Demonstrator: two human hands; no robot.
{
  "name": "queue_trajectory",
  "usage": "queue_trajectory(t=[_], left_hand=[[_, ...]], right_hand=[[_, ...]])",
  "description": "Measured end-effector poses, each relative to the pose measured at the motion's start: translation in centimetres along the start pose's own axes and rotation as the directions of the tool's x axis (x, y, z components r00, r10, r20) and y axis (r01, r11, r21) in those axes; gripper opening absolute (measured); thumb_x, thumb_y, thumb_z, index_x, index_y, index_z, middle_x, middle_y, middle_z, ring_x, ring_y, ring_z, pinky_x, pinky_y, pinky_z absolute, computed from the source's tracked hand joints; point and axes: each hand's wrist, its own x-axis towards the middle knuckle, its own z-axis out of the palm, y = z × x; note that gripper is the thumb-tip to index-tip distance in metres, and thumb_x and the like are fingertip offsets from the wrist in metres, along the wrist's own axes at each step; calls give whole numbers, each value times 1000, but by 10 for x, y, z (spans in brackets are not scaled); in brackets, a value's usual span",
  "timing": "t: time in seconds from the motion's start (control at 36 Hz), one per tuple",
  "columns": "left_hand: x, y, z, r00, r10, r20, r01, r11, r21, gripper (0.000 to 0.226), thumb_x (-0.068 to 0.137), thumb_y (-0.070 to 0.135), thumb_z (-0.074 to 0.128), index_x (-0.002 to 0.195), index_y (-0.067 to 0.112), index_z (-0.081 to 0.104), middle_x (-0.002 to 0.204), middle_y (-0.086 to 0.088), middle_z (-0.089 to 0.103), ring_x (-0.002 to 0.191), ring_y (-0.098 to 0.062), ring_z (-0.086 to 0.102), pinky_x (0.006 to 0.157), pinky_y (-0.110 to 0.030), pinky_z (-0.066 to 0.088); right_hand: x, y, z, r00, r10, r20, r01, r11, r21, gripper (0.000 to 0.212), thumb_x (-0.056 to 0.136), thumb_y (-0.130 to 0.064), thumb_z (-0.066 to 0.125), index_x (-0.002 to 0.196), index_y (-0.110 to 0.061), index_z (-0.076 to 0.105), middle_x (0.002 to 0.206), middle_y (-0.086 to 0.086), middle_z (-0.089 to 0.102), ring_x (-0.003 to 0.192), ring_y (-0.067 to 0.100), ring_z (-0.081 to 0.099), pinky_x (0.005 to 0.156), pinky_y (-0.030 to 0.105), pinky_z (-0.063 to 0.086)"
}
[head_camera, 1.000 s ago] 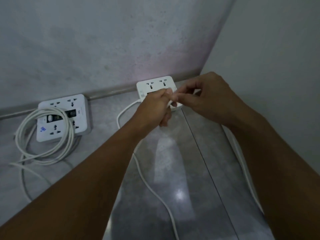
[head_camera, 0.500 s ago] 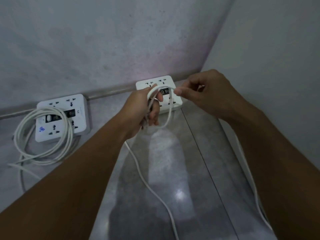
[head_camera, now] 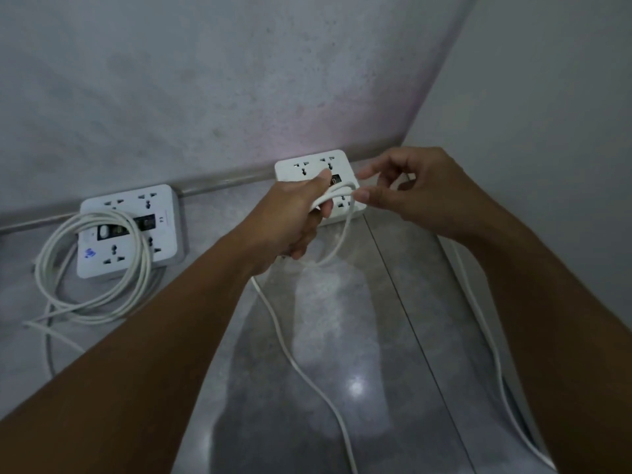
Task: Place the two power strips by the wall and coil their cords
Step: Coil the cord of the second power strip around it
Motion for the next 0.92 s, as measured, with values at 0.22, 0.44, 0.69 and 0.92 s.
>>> queue_trajectory(t=[0.22,0.44,0.69,0.92], left_hand=[[-2,-4,-10,998,-36,52,47,971,-235,56,100,57,40,58,20,40,39,2,26,32,-14,18,39,-25,26],[-1,-13,-12,999,-36,18,38,996,-79,52,100,55,43,64,19,50,41,-3,35,35,-19,29,48,-29,42],[1,-17,-5,997,-55,52,53,997,56,49,104,46,41,72,13,55,40,-2,37,35,-18,28,40,-23,36],[-2,-7,-11,991,-107,76,106,994,16,50,102,46,44,60,19,42,45,1,24,36,-13,17,40,-21,14]], right_hand=[[4,19,4,981,121,-150,-136,986,-92,53,79,-68,68,71,-15,71,43,-18,48,44,1,41,54,21,35],[0,27,-3,991,65,-116,-84,983,-165,25,92,-45,67,80,-25,76,50,-13,48,50,4,41,51,17,30],[11,-2,17,994,-105,21,107,962,-252,25,75,-45,84,92,-28,78,77,-15,65,68,-3,57,60,9,38],[6,7,23,981,-86,174,98,993,-64,21,102,-29,57,108,-25,77,84,-10,70,68,-3,57,69,20,44]])
